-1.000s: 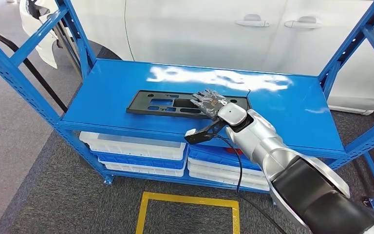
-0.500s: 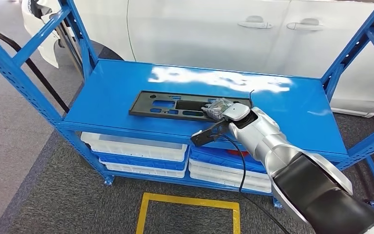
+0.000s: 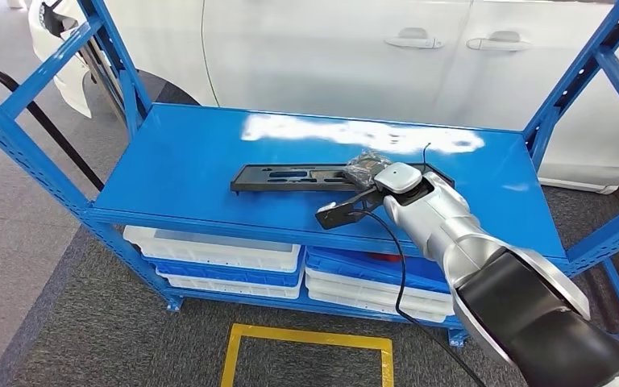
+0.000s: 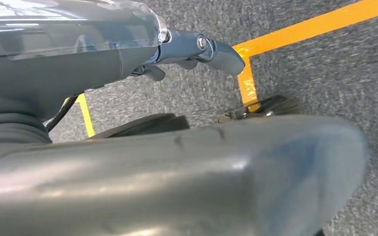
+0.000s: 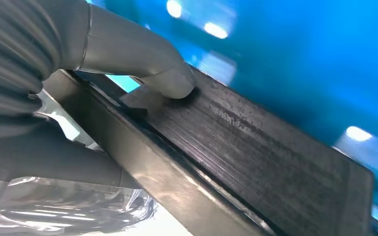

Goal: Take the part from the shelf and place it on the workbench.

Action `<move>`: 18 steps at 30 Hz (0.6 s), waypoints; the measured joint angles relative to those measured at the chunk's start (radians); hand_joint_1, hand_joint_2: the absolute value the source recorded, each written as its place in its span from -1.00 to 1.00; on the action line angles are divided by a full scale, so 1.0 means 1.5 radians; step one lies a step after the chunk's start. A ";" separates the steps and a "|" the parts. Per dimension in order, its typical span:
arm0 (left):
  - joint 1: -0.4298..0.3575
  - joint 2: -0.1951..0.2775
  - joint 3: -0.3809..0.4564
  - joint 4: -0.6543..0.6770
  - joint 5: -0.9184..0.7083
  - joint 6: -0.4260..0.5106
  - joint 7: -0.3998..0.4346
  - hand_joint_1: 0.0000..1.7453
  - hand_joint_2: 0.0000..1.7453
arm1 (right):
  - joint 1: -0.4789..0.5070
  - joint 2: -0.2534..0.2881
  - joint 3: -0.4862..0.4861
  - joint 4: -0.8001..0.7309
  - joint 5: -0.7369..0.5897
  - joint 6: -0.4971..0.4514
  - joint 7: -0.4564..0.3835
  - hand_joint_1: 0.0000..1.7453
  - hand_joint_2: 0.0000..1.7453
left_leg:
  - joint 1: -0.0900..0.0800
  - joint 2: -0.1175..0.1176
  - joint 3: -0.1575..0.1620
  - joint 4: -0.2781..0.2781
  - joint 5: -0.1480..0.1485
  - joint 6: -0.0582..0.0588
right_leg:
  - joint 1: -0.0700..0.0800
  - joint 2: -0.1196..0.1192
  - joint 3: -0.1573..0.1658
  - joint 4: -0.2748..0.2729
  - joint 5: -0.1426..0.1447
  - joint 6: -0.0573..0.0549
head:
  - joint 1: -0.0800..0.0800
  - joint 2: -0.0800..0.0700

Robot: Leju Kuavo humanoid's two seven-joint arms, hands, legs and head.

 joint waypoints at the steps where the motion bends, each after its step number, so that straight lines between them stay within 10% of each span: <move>1: 0.000 0.000 0.000 0.000 0.001 0.000 -0.002 -1.00 -1.00 | 0.001 0.000 -0.003 0.000 -0.005 -0.010 -0.001 1.00 1.00 | -0.002 0.000 0.002 -0.006 -0.002 0.003 | 0.001 0.000 -0.001 -0.001 0.001 0.004 | 0.000 0.000; 4: 0.000 0.000 0.000 0.000 0.001 0.002 -0.007 -1.00 -1.00 | 0.005 0.001 -0.018 -0.004 -0.039 -0.051 -0.020 1.00 1.00 | -0.001 -0.001 0.002 -0.013 0.004 0.013 | 0.000 0.000 -0.005 0.001 -0.002 0.015 | 0.000 0.000; 7: 0.000 0.000 0.000 0.000 -0.002 0.013 -0.010 -1.00 -1.00 | 0.007 0.002 -0.057 -0.022 -0.118 -0.095 -0.093 1.00 1.00 | 0.002 0.000 0.004 -0.020 0.008 0.020 | -0.002 -0.001 -0.047 0.089 -0.051 0.021 | 0.000 0.000; 10: 0.002 0.000 0.000 0.000 -0.004 0.027 -0.011 -1.00 0.50 | 0.013 0.006 -0.101 -0.068 -0.209 -0.100 -0.175 1.00 1.00 | 0.002 0.000 0.004 -0.018 0.007 0.022 | -0.004 -0.001 -0.101 0.192 -0.080 0.025 | 0.000 0.000; 11: 0.003 0.000 0.000 0.000 -0.004 0.031 -0.012 -1.00 1.00 | 0.016 0.006 -0.113 -0.091 -0.238 -0.092 -0.192 1.00 1.00 | 0.002 0.000 0.004 -0.017 0.005 0.021 | -0.005 -0.001 -0.099 0.183 -0.067 0.025 | 0.000 0.000; 14: 0.004 -0.001 0.000 0.000 -0.004 0.043 -0.018 -1.00 1.00 | 0.019 0.006 -0.143 -0.182 -0.333 -0.051 -0.223 1.00 1.00 | 0.001 -0.002 0.005 -0.010 -0.001 0.015 | -0.006 -0.002 -0.045 0.056 0.000 0.022 | 0.000 0.000; 18: 0.007 -0.001 0.001 0.000 0.005 0.054 -0.049 -1.00 1.00 | 0.037 -0.001 -0.175 -0.335 -0.499 0.036 -0.245 1.00 1.00 | -0.002 -0.003 0.003 -0.009 -0.005 0.001 | -0.002 -0.001 -0.024 0.006 0.009 0.008 | 0.000 0.000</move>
